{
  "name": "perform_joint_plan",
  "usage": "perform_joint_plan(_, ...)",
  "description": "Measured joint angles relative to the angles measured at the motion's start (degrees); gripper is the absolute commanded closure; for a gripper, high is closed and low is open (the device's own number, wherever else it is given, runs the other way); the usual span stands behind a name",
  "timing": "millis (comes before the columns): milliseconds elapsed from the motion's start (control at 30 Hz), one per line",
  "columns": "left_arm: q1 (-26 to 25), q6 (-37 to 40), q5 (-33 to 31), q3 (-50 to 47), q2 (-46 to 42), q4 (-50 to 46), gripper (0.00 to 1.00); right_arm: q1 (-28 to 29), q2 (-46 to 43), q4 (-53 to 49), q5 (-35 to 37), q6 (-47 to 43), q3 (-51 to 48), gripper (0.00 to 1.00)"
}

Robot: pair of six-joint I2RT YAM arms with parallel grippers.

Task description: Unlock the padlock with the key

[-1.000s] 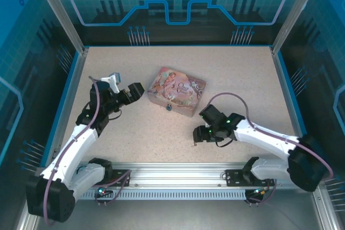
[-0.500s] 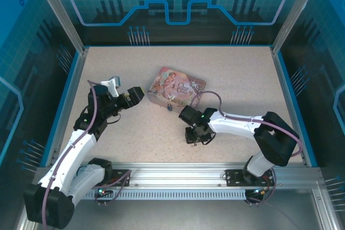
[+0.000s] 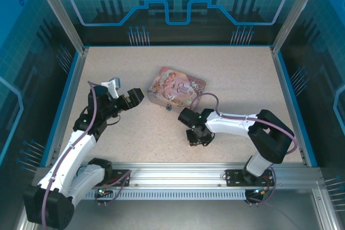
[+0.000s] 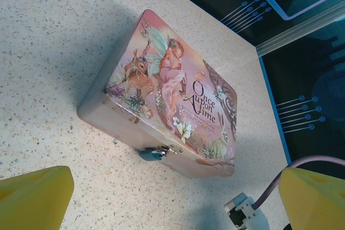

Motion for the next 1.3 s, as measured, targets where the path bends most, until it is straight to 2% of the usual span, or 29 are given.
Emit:
perform_joint_plan(233, 0.0, 0.4, 0.0, 1.5, 0.0, -2.2, 0.01, -0.5, -1.0, 1.7, -0.3, -0.3, -1.9, 0.83)
perform_joint_plan(600, 0.0, 1.1, -0.2, 3.1, 0.0, -3.3, 0.01, -4.9, -7.8, 9.9, -5.9, -2.5, -9.7, 1.0)
perform_joint_plan(1000, 0.0, 1.4, -0.7, 3.1, 0.0, -4.1, 0.01, -11.4, -15.9, 20.7, -13.9, -5.3, -19.7, 1.0)
perform_joint_plan(1300, 0.0, 1.5, 1.4, 3.1, 0.0, -3.5, 0.01, -19.7, -28.7, 26.9, -18.6, -8.3, -26.4, 1.0)
